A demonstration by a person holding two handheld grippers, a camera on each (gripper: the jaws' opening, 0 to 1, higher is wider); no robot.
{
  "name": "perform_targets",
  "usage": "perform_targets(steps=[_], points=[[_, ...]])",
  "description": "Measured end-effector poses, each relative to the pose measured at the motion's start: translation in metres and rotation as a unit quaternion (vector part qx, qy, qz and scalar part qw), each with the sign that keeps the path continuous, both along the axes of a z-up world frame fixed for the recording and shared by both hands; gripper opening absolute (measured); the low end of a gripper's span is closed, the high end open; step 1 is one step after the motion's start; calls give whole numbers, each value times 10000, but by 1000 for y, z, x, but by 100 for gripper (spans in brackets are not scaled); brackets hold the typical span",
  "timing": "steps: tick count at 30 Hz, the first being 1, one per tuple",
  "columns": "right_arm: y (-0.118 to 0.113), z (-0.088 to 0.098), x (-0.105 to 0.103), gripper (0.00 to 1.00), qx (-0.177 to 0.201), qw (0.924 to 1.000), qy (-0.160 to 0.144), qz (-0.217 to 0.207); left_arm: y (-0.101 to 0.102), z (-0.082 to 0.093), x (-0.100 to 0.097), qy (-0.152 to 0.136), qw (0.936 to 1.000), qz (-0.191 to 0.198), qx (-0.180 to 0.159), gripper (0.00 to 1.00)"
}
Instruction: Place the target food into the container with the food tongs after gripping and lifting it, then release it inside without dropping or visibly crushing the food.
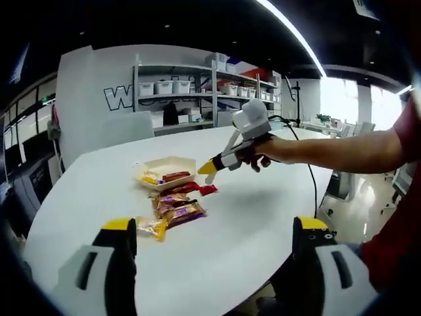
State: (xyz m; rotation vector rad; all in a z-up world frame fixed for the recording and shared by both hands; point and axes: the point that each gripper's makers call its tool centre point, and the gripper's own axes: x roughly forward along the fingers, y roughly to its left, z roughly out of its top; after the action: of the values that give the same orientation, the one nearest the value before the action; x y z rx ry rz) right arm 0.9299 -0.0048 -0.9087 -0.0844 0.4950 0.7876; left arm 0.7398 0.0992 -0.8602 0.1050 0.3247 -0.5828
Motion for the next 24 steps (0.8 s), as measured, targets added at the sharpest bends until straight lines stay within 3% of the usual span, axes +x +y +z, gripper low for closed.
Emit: perform_targets(steps=[24], points=[[0,-2,0,21,-127,9997,-148,125,9,-32,-1,261,9996,143,-23,96]])
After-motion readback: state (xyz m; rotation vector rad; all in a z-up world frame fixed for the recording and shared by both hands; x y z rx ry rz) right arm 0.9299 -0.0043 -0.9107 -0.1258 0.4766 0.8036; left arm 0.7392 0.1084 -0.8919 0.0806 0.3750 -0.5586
